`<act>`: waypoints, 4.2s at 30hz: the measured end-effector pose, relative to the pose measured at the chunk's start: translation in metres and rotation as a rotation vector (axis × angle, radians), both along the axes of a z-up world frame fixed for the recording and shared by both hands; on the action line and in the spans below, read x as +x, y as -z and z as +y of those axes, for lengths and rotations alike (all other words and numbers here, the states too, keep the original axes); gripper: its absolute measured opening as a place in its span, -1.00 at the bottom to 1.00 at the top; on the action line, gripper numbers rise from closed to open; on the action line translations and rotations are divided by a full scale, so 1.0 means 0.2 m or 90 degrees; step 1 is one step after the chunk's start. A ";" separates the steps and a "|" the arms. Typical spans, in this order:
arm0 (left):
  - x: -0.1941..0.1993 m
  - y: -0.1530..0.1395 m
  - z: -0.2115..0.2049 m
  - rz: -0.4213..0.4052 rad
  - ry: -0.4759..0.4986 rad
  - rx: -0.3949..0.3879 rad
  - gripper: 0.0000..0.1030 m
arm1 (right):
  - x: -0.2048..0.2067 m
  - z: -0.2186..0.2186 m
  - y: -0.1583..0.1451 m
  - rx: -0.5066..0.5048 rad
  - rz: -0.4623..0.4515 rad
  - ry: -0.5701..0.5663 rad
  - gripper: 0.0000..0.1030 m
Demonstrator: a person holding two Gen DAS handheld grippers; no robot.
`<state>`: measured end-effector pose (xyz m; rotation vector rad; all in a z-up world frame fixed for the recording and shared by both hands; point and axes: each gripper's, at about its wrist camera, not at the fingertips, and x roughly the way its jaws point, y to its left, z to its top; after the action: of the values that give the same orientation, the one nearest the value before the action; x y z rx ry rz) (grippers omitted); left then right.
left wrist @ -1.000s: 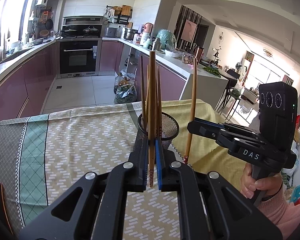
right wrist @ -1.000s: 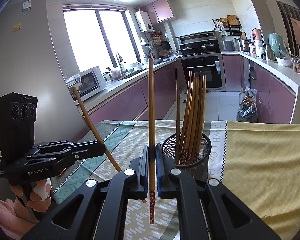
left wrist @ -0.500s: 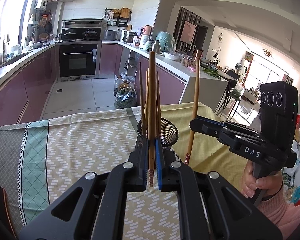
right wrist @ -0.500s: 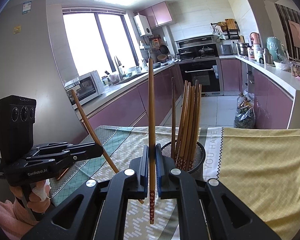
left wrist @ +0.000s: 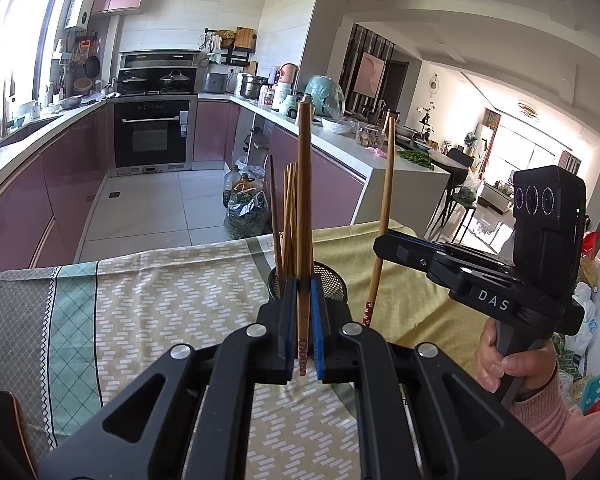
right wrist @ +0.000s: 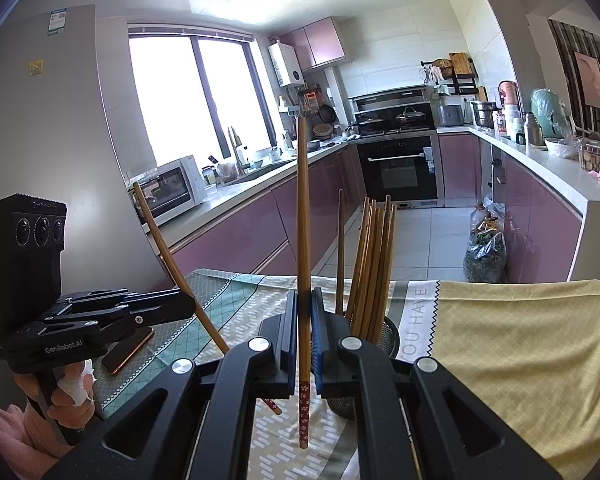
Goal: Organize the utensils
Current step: 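Carry the left tool's chopstick over the cup while the right tool follows, then lower the left tool's chopstick into the cup while the right tool lowers its own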
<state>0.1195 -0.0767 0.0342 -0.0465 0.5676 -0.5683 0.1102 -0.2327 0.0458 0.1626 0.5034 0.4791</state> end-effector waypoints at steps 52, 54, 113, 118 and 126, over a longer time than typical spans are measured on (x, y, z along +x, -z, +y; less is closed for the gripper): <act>0.03 -0.15 -0.07 -0.034 0.006 -0.003 -0.86 | 0.08 0.01 -0.07 0.007 -0.018 0.003 -0.89; 0.03 -0.15 -0.07 -0.035 0.006 -0.003 -0.86 | 0.08 0.01 -0.06 0.009 -0.018 0.005 -0.89; 0.11 -0.15 -0.16 -0.003 0.006 0.024 -0.86 | 0.25 0.03 0.03 0.002 0.008 0.051 -0.89; 0.12 -0.14 -0.16 0.004 0.007 0.027 -0.86 | 0.26 0.03 0.04 0.005 0.012 0.055 -0.89; 0.14 -0.11 -0.17 0.013 0.007 0.035 -0.86 | 0.27 0.01 0.07 0.007 0.018 0.058 -0.89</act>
<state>0.1485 -0.1109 0.0569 0.0035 0.6032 -0.5633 0.1643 -0.2299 0.0320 0.2019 0.5194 0.3918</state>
